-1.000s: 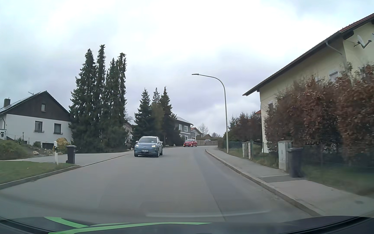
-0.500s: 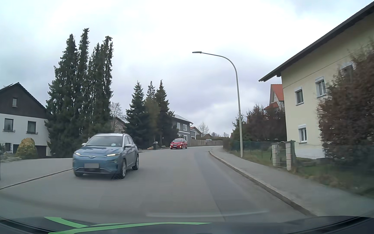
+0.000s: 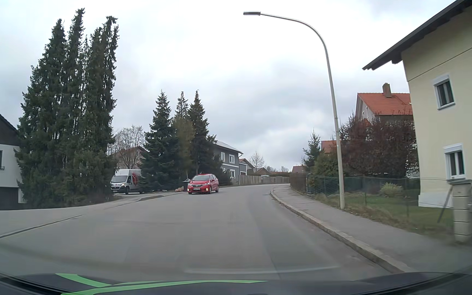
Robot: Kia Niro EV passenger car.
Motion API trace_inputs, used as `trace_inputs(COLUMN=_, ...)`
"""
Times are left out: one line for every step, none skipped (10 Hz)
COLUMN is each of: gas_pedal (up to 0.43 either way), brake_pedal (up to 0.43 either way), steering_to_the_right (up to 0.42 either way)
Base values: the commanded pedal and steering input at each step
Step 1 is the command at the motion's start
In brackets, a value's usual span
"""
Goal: Follow the waypoints while adhering to traffic rules and regulations
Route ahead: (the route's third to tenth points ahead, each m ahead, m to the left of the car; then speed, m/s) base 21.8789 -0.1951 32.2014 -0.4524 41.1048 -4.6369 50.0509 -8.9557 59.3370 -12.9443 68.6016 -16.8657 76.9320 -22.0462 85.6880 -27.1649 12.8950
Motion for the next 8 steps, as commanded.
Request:
trace_inputs(gas_pedal=0.228, brake_pedal=0.0, steering_to_the_right=0.003)
trace_inputs(gas_pedal=0.228, brake_pedal=0.0, steering_to_the_right=0.003)
trace_inputs(gas_pedal=0.228, brake_pedal=0.0, steering_to_the_right=0.003)
trace_inputs(gas_pedal=0.228, brake_pedal=0.0, steering_to_the_right=0.003)
trace_inputs(gas_pedal=0.228, brake_pedal=0.0, steering_to_the_right=0.004)
trace_inputs(gas_pedal=0.228, brake_pedal=0.0, steering_to_the_right=0.005)
trace_inputs(gas_pedal=0.228, brake_pedal=0.0, steering_to_the_right=0.007)
trace_inputs(gas_pedal=0.228, brake_pedal=0.0, steering_to_the_right=0.009)
